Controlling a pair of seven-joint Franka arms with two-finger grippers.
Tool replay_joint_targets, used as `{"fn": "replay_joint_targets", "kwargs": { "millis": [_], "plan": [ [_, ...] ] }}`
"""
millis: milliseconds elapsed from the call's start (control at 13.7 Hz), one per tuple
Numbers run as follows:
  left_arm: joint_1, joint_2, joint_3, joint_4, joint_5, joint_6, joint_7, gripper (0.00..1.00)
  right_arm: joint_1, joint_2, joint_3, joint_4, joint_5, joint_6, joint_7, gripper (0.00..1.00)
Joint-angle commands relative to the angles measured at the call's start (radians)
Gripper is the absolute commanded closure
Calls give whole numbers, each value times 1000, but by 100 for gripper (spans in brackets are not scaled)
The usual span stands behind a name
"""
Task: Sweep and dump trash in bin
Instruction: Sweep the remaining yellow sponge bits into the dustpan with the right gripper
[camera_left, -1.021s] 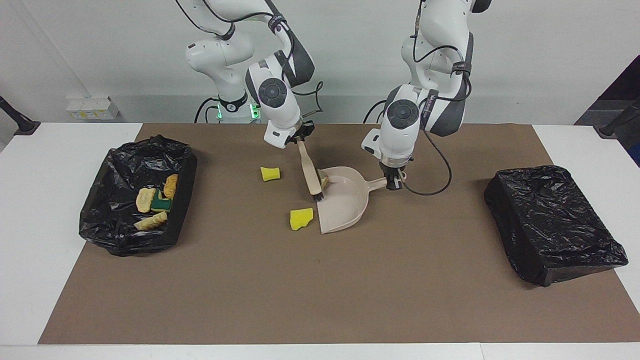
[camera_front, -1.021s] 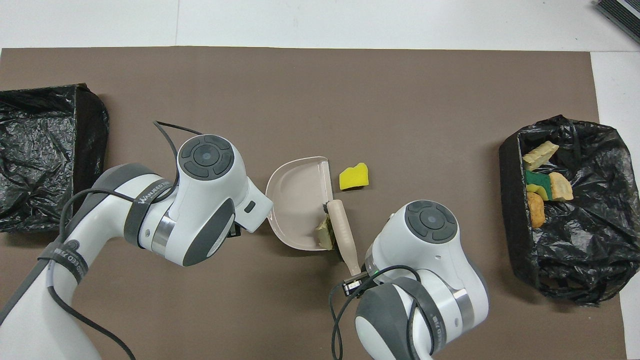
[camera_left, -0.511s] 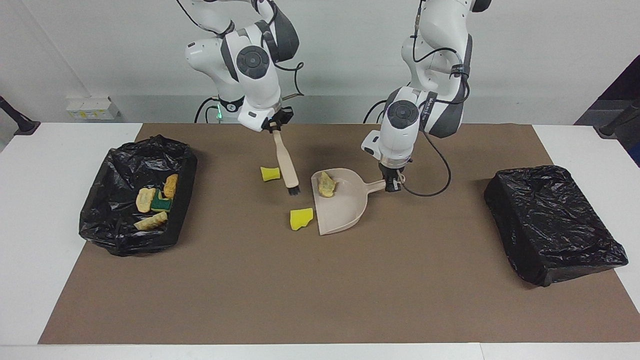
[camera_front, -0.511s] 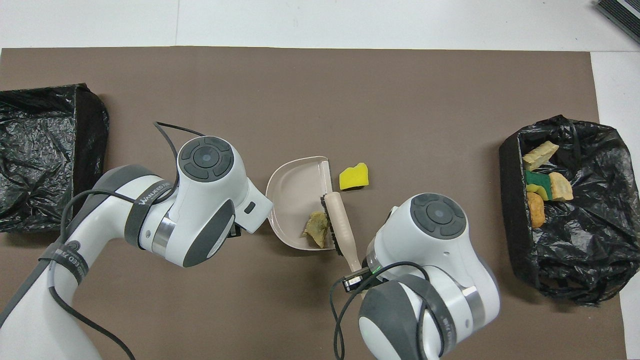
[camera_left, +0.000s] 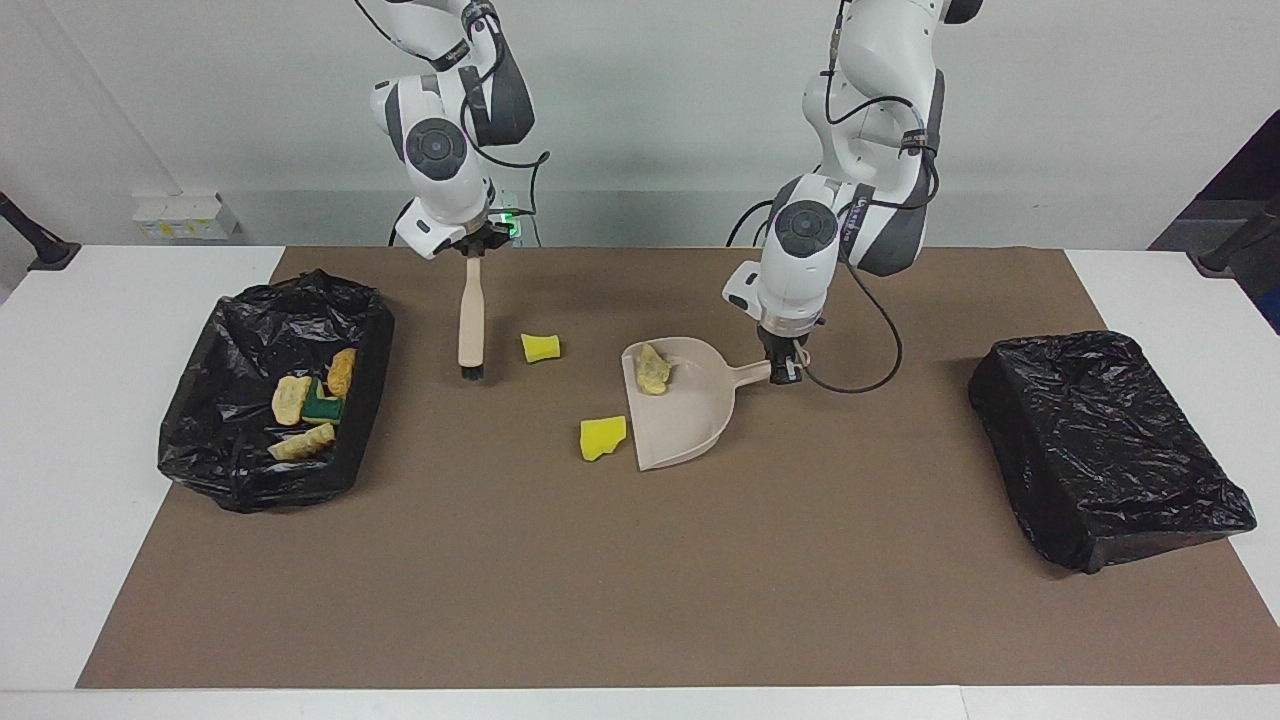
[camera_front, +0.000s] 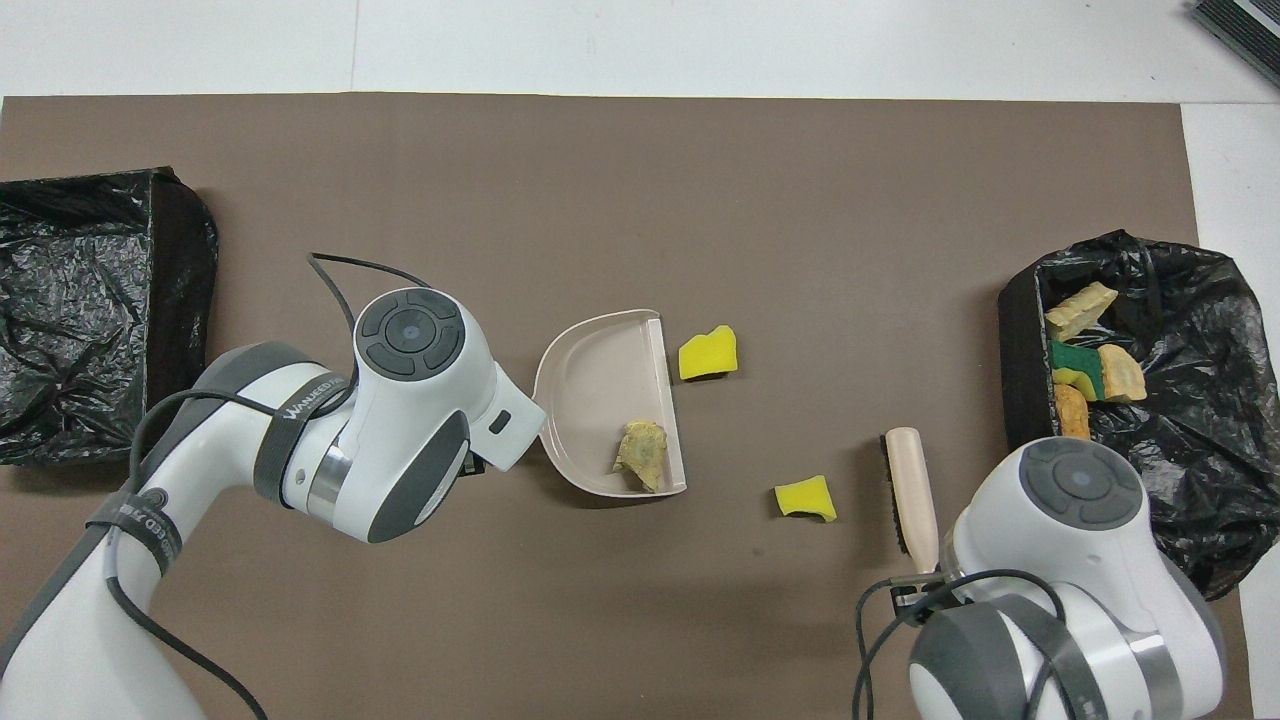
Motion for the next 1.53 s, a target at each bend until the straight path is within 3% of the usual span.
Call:
{"fn": "replay_joint_targets", "kwargs": {
  "millis": [0, 292, 584, 948, 1094, 1240, 1459],
  "plan": [
    [7, -32, -3, -42, 14, 31, 4, 100, 34, 2, 18, -93, 29, 137, 94, 100],
    [9, -30, -3, -42, 14, 31, 4, 100, 145, 120, 18, -81, 194, 325, 79, 100],
    [9, -32, -3, -42, 14, 31, 4, 100, 270, 187, 19, 40, 360, 361, 77, 100],
    [9, -32, -3, -42, 14, 29, 4, 100, 345, 256, 21, 158, 597, 467, 71, 100],
    [9, -32, -3, -42, 14, 29, 4, 100, 365, 275, 21, 216, 592, 452, 76, 100],
    [10, -32, -1, -42, 14, 29, 4, 100, 355, 234, 6, 246, 551, 359, 62, 100],
    [10, -32, -1, -44, 14, 31, 4, 100, 293, 264, 16, 379, 215, 174, 18, 100]
  ]
}}
